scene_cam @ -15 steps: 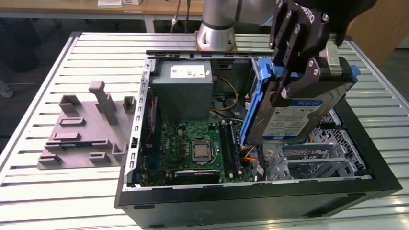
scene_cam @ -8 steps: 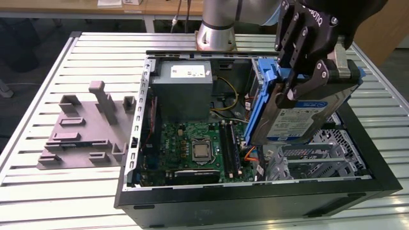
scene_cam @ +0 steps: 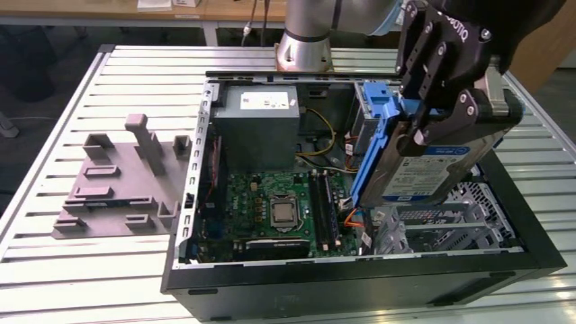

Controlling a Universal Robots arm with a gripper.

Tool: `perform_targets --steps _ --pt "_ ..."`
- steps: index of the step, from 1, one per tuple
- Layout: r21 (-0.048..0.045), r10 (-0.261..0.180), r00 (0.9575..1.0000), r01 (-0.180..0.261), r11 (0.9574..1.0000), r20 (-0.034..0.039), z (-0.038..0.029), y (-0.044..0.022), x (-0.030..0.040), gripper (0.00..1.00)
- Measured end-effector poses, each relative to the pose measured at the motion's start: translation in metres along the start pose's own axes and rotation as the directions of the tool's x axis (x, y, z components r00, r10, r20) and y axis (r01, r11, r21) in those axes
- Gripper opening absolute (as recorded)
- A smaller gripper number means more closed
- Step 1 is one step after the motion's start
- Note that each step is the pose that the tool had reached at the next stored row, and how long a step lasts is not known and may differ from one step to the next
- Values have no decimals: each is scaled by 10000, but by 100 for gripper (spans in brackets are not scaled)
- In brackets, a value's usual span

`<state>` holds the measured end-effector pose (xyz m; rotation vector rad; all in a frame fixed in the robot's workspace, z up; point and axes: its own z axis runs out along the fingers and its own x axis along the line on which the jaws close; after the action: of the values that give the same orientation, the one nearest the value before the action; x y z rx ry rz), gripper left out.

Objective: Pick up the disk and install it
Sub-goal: 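Insert the disk into the insertion slot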

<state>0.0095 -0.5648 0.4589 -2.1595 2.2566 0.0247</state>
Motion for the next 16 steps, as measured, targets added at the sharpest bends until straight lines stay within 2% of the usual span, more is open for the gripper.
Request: perform_targets --steps 3,16 --pt "0 -1 10000 1 10000 1 5 -54 24 36" --pt "0 -1 10000 1 10000 0 33 -319 47 36"
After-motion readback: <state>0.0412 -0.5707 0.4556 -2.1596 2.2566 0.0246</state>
